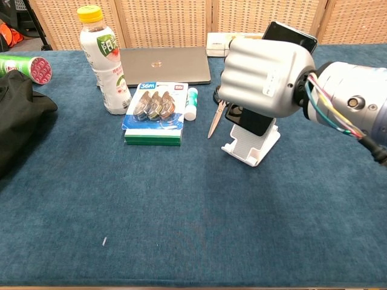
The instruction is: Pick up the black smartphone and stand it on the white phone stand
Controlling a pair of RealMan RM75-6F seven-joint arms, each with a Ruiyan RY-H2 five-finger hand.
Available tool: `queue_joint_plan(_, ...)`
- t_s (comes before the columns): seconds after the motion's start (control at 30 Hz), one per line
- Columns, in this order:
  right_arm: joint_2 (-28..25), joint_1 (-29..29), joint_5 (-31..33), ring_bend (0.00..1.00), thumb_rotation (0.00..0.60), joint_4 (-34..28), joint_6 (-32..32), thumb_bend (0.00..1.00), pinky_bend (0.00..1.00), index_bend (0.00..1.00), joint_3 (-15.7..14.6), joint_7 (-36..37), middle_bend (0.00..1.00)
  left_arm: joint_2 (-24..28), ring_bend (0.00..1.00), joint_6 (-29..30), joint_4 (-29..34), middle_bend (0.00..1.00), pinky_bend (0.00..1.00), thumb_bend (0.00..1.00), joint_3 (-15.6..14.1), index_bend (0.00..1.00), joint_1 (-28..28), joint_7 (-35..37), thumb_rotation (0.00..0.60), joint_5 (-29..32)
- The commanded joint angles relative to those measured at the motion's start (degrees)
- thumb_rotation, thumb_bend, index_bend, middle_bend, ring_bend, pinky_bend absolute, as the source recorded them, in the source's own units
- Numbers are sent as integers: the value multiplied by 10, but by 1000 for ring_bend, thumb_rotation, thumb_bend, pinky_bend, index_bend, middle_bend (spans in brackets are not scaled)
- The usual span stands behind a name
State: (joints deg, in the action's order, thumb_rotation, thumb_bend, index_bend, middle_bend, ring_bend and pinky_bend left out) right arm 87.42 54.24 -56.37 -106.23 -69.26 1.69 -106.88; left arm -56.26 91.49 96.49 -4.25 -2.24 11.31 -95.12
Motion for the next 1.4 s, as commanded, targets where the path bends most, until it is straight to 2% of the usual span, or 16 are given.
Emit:
queue_joint_plan(0.03,11,6,29,423,600,-5,-13,466,342,594,0,-18,505,0,0,0,0,0,0,0,0,0,0,1,600,1)
queue_joint_plan(0.37,49,24,66,423,600,3,-48,466,351,594,-17,-59,505,3,0,-2,0,0,0,0,0,0,1,5,600,2)
queue_joint_plan(1.03,92,45,57,423,600,37,-84,466,363,594,-51,-82,488,3,0,-1,-2,0,0,0,-1,0,1,9,600,1)
queue_joint_plan(1.4,97,53,62,423,600,41,-87,466,362,594,-60,-97,458,3,0,-2,-1,0,0,0,-2,0,1,8,600,0)
